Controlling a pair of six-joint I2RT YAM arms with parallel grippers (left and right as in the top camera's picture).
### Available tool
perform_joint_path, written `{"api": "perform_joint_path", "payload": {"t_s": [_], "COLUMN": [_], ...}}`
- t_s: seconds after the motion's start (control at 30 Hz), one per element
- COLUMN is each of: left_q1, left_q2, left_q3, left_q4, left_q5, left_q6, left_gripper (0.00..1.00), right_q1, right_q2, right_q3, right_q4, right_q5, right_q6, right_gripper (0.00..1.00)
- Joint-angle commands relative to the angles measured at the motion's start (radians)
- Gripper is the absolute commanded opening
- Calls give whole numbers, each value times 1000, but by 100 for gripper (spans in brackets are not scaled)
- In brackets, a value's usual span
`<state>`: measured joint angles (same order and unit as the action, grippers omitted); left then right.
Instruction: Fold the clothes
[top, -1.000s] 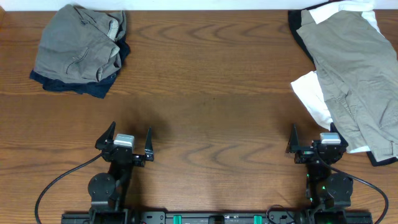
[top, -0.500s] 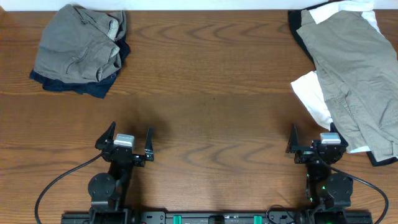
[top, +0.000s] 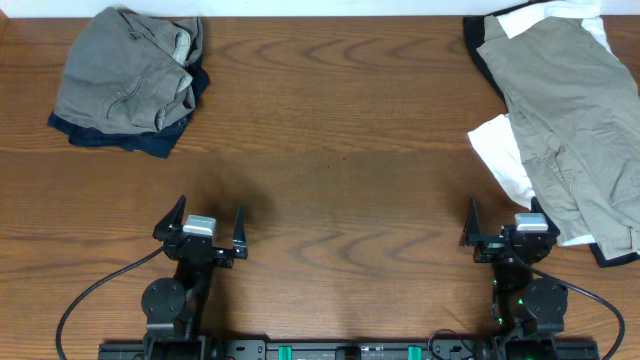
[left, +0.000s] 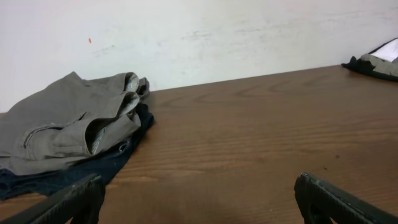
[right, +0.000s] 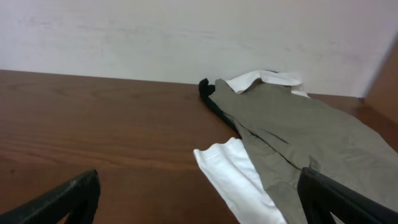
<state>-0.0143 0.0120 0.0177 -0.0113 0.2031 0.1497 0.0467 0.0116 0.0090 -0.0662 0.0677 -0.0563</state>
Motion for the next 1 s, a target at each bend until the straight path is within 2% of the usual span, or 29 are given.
{"api": "perform_joint_path", "payload": {"t_s": [0.0,0.97], "left_q1": [-4,-4], "left_q2": [-8,-8], "left_q3": [-14,-14], "left_q4": [-40,-29], "left_q5": [21,22], "left_q6": [-16,-16], "left_gripper": [98,98], "right_q1": [-11,-11], "right_q2": [-6,-6], "right_q3": [-3,-3], "right_q4": [-2,-4], "right_q5": [0,3], "right_q6": [-12,-12], "right_gripper": [99,99]}}
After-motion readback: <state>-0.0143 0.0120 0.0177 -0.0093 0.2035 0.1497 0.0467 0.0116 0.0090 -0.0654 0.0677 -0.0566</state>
